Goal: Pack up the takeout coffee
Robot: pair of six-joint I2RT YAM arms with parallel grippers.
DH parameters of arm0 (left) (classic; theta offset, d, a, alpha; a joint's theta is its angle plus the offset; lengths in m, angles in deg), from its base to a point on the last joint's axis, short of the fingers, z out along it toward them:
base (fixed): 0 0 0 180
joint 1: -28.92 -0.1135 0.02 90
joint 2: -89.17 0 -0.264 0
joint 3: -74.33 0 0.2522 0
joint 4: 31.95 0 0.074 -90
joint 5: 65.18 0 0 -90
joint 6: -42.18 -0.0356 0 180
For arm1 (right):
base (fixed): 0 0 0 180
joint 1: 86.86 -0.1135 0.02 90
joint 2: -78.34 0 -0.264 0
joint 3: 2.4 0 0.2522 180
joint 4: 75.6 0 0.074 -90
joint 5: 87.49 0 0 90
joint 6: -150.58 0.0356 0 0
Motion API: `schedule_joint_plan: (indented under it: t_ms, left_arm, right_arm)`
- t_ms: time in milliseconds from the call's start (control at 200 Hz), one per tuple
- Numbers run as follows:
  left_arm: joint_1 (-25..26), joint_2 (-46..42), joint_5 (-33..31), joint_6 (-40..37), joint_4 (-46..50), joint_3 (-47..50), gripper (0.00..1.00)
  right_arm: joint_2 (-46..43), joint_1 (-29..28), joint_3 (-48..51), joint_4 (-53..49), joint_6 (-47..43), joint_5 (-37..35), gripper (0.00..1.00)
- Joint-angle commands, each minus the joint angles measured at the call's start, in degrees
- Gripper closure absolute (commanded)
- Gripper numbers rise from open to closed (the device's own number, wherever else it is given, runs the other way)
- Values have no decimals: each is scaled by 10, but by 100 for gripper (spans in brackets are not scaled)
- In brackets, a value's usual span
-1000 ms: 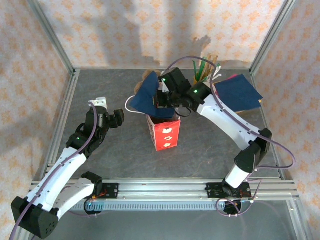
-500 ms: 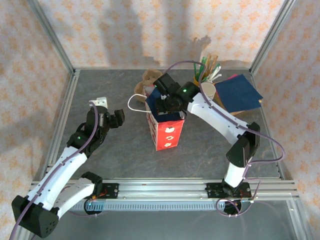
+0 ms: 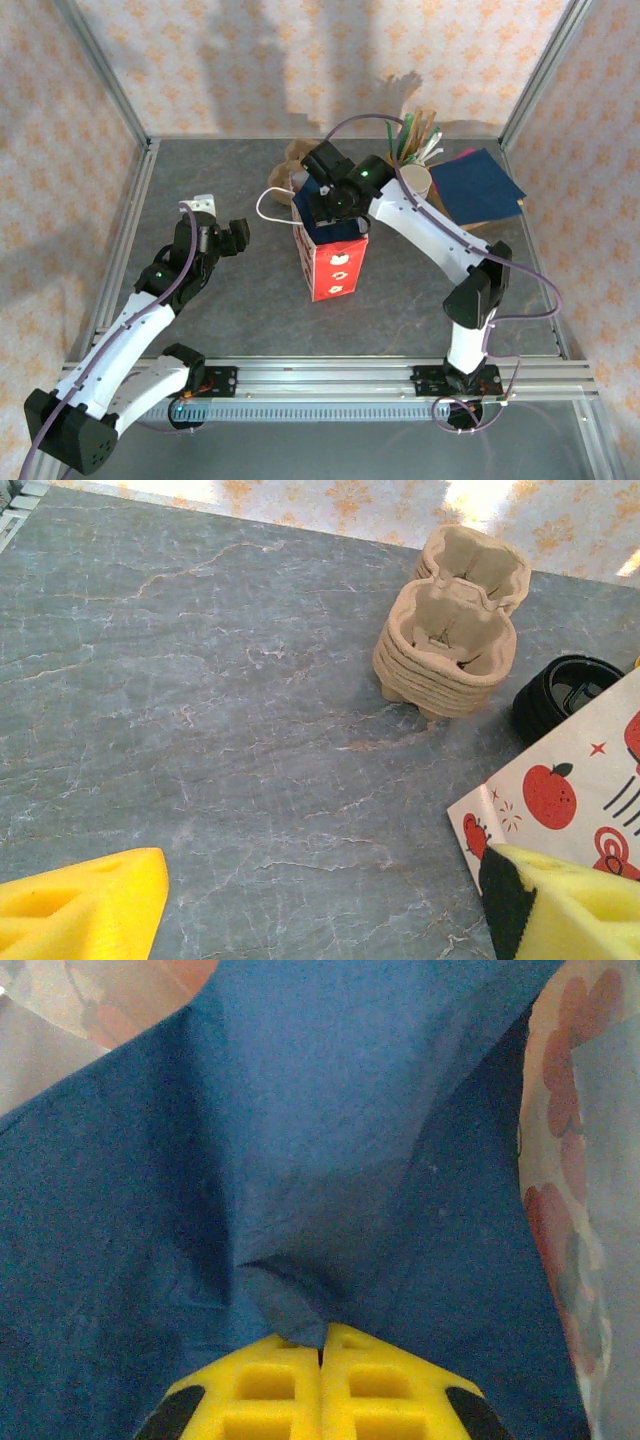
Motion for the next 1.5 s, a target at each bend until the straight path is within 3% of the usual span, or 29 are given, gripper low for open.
schedule_joint_plan:
  t_ms: [0,355,671,951,1296,1492]
  left_arm:
    - [-4,2,-7,3,4,1,17]
    - [-5,7,-8,3,5,-1,16]
    - [-4,8,-8,3,4,-2,16]
    - [-4,7,-10,1,6,-2,17]
    - [-4,8,-10,0,5,-3,16]
    - [-4,7,-11,0,7,-2,16]
  right_arm:
    - [12,-5,-29,-42,-14,-32,100]
    - [31,-9,-101,-68,-15,-51,76]
    - [49,-9,-162,-56,-10,-75,76]
    - [65,-9,-115,-40,-9,-68,90]
    - [69,-9,-25,-18,-6,-50,91]
    - [63,-9,-43,-21,-5,-40,88]
